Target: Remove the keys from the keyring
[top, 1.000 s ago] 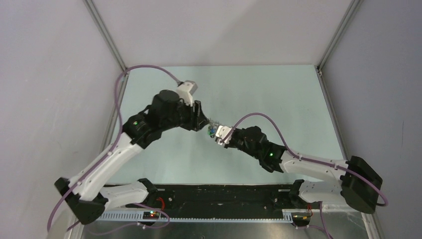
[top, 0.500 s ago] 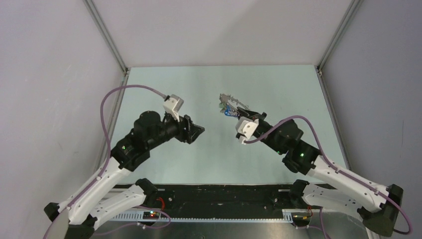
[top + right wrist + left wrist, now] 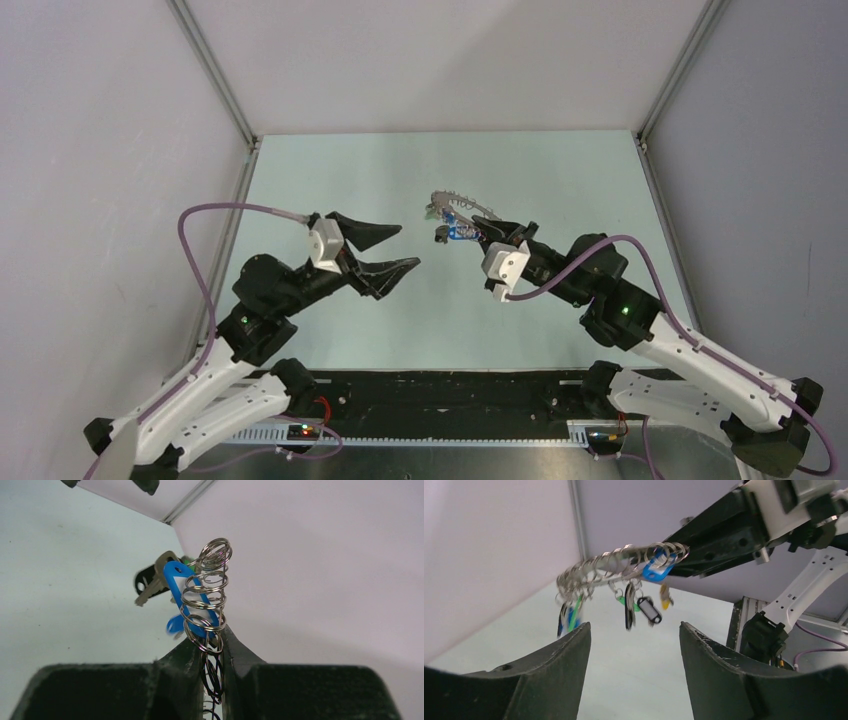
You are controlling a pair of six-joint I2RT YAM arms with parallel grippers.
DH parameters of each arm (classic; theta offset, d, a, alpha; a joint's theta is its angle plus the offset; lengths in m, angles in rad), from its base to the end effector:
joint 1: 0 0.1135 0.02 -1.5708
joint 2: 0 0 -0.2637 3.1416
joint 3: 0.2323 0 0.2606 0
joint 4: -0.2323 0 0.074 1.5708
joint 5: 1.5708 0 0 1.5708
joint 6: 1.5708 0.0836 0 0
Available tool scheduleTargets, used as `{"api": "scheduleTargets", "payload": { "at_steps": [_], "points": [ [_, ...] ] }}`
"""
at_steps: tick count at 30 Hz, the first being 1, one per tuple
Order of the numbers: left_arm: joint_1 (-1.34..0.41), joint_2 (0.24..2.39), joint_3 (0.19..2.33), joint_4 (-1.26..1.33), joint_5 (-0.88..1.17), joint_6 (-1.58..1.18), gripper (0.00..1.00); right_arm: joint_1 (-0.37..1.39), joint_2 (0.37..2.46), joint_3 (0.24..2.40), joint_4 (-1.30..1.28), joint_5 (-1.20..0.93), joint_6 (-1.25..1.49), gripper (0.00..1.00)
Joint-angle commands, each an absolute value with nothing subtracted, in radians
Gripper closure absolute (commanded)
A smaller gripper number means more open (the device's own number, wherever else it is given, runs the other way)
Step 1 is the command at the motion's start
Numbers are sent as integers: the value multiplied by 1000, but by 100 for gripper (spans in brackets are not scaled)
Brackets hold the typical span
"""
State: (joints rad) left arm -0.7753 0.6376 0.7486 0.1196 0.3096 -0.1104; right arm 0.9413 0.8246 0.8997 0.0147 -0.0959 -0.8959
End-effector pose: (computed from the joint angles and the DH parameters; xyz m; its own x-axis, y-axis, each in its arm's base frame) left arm 0.1272 -0.1603 0.3933 0.0655 -0.2111 -0.9753 0.8911 0.4521 -0.0380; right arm 0.1383 0.2035 0.4001 0.7050 -0.3521 -0.6156 -0.4966 0.3746 -0.7830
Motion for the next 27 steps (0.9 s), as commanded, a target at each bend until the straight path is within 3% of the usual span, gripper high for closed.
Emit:
{"api": "scheduleTargets", "payload": {
  "at_steps": [1, 5, 17, 27],
  "points": [
    [-806, 665, 760, 234, 380, -4, 31, 949, 830, 961, 72, -101, -928, 100],
    [-818, 712, 784, 241, 337, 26, 38, 950, 838, 963, 84, -102, -930, 100],
    [-822, 849, 855, 242, 313, 9, 44, 951, 831, 963, 90, -117, -936, 100],
    [-822, 885, 865, 242, 362, 8, 61, 947, 843, 963, 99, -121, -939, 100]
  ]
}}
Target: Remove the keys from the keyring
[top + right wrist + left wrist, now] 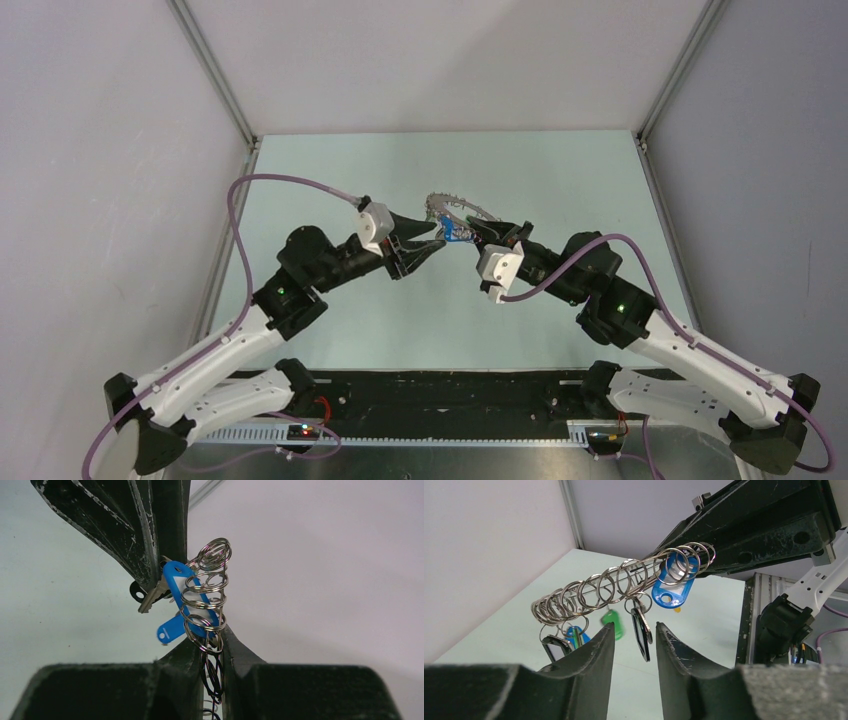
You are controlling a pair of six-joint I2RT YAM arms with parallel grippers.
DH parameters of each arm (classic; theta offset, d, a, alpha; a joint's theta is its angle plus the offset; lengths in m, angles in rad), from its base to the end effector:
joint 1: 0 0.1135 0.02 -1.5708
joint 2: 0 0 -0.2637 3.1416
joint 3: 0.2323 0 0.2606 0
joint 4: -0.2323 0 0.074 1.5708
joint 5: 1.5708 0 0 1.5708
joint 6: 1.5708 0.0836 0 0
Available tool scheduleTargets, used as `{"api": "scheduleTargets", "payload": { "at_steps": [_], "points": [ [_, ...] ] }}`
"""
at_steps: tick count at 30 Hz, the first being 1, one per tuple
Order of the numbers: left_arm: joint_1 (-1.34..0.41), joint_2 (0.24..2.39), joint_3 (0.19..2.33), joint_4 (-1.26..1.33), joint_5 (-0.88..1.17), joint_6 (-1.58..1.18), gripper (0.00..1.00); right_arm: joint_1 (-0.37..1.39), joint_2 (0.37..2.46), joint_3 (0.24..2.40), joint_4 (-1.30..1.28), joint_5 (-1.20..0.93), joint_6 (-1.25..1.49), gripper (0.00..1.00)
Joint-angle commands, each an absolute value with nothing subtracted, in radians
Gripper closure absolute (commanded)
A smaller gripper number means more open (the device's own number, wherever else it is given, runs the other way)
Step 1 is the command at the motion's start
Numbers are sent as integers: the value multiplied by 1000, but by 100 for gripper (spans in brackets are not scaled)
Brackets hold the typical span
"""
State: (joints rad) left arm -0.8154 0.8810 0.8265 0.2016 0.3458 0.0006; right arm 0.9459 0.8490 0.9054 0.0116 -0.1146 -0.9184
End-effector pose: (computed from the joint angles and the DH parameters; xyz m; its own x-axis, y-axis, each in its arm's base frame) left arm 0.1574 -0.2085 0.3854 0.1010 -0.1065 -0.9892 0.9147 0.4010 0.0503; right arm 0.1398 0.2102 0.3963 0.7174 -0.3548 -0.5995 -0.4981 0.3405 -0.7975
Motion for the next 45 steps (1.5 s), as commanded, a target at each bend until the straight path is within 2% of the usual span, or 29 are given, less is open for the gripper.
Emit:
{"api": "scheduleTargets", "payload": {
  "at_steps": [1, 9, 13, 16, 19, 21, 22, 23, 25, 27, 30, 34, 39, 45],
  "points": [
    [-822, 886, 864, 242, 360, 8, 61, 948, 844, 963, 100, -123, -938, 100],
    [-821, 907, 870, 241, 342, 8, 67, 948, 853, 963, 107, -138, -926, 100],
    [-822, 916, 878, 241, 329, -13, 78, 948, 853, 963, 104, -142, -920, 100],
    [-822, 921, 890, 230, 322, -24, 98, 949, 851, 963, 95, -135, -915, 100],
    [-821, 915, 916, 165, 301, -35, 100, 940, 851, 961, 43, -99, -885, 99],
    [-821, 912, 956, 66, 269, -42, 100, 920, 852, 947, -5, -58, -832, 70],
    [-821, 915, 976, 11, 250, -39, 100, 913, 853, 926, -22, -34, -805, 62],
    [-821, 925, 1020, -109, 242, -38, 100, 899, 851, 913, -54, -25, -745, 49],
    [-820, 950, 1081, -277, 223, -32, 100, 886, 837, 871, -97, -31, -639, 40],
    [-821, 983, 1138, -446, 202, -20, 100, 883, 801, 809, -115, -75, -544, 37],
    [-820, 1054, 1214, -681, 179, 49, 100, 884, 707, 679, -73, -173, -422, 36],
    [-828, 1101, 1266, -800, 103, 136, 100, 885, 611, 569, -13, -211, -263, 38],
    [-895, 1120, 1310, -846, -22, 286, 100, 886, 591, 555, 17, -234, -181, 50],
    [-1017, 1198, 1414, -980, -211, 454, 100, 900, 616, 555, 68, -213, -144, 49]
  ]
}}
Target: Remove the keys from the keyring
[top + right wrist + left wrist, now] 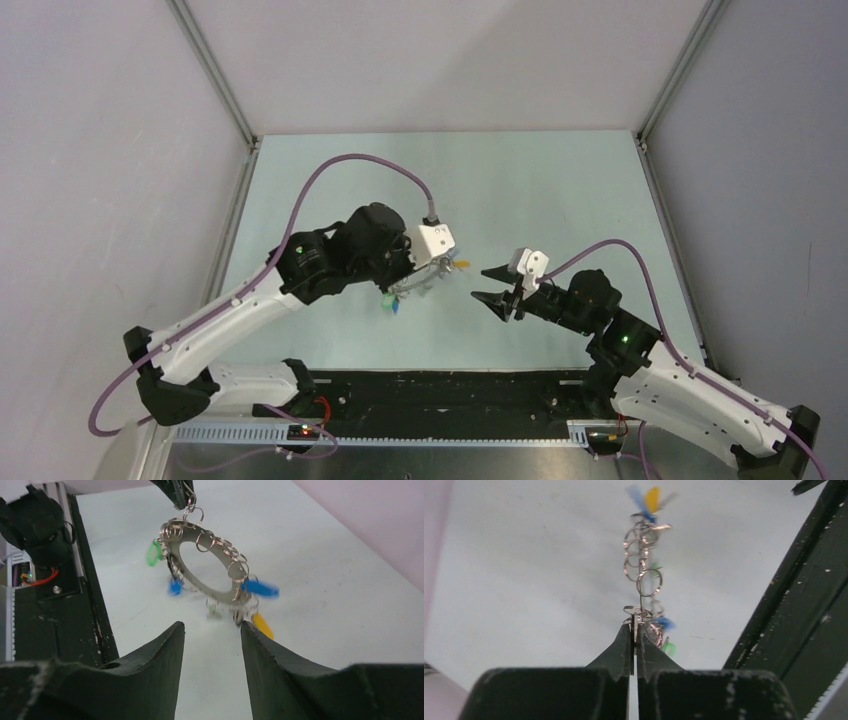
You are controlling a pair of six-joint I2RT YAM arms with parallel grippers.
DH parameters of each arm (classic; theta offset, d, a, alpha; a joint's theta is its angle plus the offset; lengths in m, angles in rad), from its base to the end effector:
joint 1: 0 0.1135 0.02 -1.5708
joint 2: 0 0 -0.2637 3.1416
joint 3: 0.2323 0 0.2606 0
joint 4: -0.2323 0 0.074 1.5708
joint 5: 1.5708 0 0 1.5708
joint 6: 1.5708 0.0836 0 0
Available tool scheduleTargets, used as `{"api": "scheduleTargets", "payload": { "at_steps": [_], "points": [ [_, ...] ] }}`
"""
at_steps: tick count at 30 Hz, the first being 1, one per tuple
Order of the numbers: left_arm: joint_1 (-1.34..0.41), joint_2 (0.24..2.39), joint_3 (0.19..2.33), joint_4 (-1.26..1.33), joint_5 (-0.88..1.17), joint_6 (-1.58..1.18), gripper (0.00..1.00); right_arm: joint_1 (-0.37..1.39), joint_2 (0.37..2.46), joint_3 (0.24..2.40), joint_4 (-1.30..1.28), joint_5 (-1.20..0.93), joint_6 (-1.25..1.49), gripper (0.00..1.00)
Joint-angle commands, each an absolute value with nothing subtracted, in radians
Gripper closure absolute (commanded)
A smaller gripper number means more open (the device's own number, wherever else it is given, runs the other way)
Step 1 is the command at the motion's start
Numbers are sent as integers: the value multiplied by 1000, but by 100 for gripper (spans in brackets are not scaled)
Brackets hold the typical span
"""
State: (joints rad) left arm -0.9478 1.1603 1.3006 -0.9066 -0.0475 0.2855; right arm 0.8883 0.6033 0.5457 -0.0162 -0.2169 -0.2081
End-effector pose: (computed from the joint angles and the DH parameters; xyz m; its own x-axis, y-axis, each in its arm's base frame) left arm 0.1613 -0.2177 0.3409 -0.1654 0.7124 -0.6820 0.8732 0.4273 0.2345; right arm 0.1215 0.1780 0.2969 0.1390 -0.1488 -0.9790 -0.8835 0.4279 -0.1905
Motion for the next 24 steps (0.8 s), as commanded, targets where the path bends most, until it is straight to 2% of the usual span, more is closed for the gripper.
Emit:
{"api": "scheduleTargets", "payload": {
  "at_steps": [1, 5, 7, 14, 24],
  "points": [
    [-1048, 1213, 1443, -997, -299, 474, 100, 900, 621, 555, 77, -203, -144, 49],
    [-1126, 1278, 1482, -1006, -600, 582, 100, 903, 645, 555, 109, -168, -134, 49],
    [-1133, 1277, 1485, -953, -626, 598, 100, 903, 648, 555, 131, -164, -126, 50],
    [-1134, 1037, 1227, -568, -331, 747, 100, 908, 615, 560, 200, -212, -138, 51],
    [-1134, 902, 1017, -383, -108, 743, 100, 913, 735, 622, 246, -279, -138, 56]
  ]
}}
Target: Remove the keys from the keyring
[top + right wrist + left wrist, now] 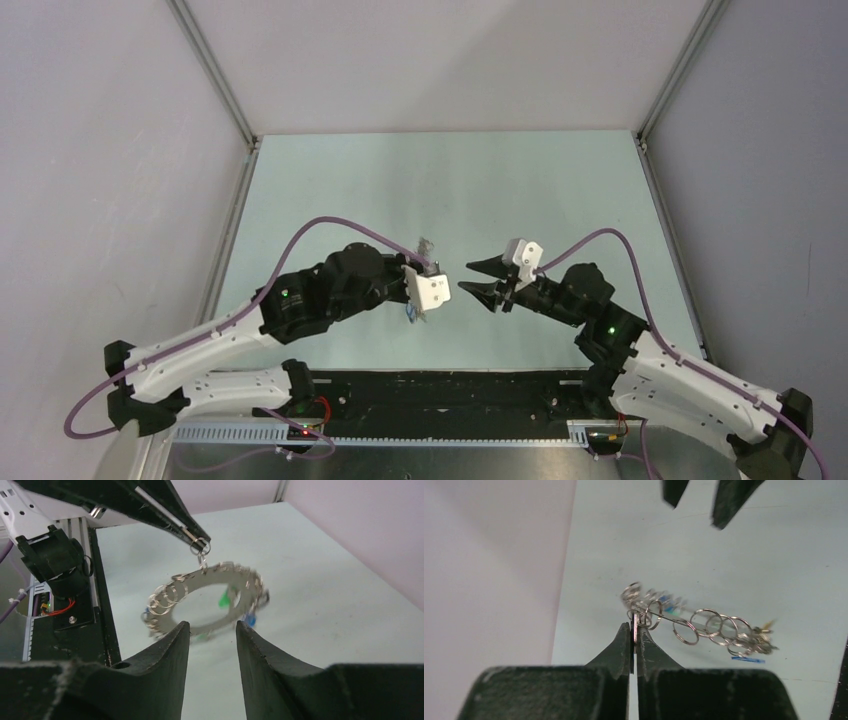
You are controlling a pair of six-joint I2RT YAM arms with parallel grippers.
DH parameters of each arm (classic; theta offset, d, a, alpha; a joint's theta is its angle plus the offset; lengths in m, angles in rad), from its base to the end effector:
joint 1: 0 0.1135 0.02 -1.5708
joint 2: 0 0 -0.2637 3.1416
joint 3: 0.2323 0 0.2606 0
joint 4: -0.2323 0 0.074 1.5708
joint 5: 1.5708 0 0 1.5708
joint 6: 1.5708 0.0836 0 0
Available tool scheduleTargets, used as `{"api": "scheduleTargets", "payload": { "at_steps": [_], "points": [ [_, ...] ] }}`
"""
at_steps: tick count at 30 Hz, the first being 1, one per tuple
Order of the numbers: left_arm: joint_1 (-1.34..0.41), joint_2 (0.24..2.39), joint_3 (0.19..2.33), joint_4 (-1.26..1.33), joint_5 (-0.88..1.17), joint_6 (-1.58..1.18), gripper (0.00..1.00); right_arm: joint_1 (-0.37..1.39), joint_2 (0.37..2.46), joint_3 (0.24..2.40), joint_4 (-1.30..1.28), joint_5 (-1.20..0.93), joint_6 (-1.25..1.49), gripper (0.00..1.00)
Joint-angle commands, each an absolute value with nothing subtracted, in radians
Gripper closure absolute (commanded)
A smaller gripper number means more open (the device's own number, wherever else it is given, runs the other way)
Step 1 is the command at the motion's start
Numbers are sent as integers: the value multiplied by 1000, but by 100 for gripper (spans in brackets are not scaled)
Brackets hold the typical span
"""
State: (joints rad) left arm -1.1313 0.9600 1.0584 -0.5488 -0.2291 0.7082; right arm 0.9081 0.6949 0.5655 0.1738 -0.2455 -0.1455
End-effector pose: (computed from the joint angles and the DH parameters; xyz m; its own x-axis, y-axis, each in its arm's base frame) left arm 0.1257 -0.2228 0.3465 0.3760 0.6891 -0.6195 0.7238 0.1990 0.6607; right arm 0.1265 0.1951 0.3160 0.1595 -0.0241 -0.9869 -0.9005 0.4062 -0.1555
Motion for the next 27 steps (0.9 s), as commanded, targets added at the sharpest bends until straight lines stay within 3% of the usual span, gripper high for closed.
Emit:
{"api": "scheduleTargets", "payload": {
  "at_steps": [1, 12, 27],
  "points": [
    [-1134, 885, 992, -362, -102, 749, 100, 915, 752, 631, 252, -290, -142, 57],
    [-1134, 836, 926, -308, -37, 733, 100, 940, 847, 697, 281, -387, -144, 68],
    [-1134, 830, 912, -288, -61, 725, 100, 959, 908, 699, 325, -358, -132, 67]
  ]
}}
